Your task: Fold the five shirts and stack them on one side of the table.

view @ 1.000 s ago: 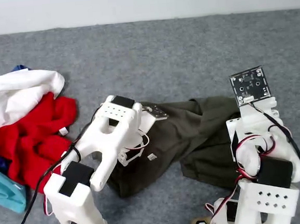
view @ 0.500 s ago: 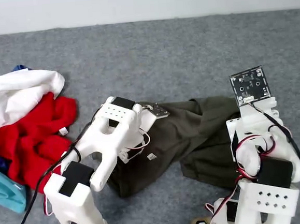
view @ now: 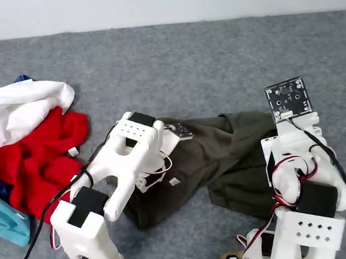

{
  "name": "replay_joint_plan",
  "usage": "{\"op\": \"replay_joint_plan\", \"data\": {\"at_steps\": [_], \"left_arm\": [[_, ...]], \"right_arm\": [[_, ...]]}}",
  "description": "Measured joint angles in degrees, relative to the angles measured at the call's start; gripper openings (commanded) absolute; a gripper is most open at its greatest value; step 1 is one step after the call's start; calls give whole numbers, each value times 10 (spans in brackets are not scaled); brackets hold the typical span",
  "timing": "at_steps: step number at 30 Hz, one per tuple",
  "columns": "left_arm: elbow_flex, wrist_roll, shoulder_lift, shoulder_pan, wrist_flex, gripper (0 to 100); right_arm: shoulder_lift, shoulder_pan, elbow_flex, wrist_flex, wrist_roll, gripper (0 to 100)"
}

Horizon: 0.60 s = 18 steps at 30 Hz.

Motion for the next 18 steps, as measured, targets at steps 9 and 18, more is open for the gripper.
{"op": "replay_joint_plan", "data": {"at_steps": [9, 18], "left_arm": [[7, 0, 0, 0, -41, 97], [76, 0, -8, 1, -128, 97]], "right_arm": [[0, 0, 0, 0, 0, 10], [0, 0, 0, 0, 0, 10]]}}
